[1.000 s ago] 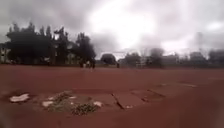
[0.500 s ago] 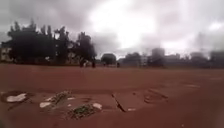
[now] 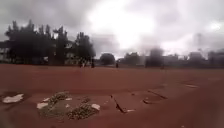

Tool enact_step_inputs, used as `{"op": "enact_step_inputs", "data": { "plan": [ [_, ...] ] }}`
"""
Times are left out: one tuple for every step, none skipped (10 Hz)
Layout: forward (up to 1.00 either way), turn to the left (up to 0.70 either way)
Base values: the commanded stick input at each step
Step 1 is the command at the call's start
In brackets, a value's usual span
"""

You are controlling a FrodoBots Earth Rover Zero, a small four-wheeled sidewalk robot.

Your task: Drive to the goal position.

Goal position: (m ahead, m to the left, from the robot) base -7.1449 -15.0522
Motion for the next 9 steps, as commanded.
{"op": "enact_step_inputs", "data": {
  "plan": [
    [0.00, -0.70],
    [0.00, -0.70],
    [0.00, -0.70],
    [0.00, -0.70],
    [0.00, -0.70],
    [0.00, -0.70],
    [0.00, -0.70],
    [0.00, -0.70],
    [0.00, -0.70]
  ]
}}
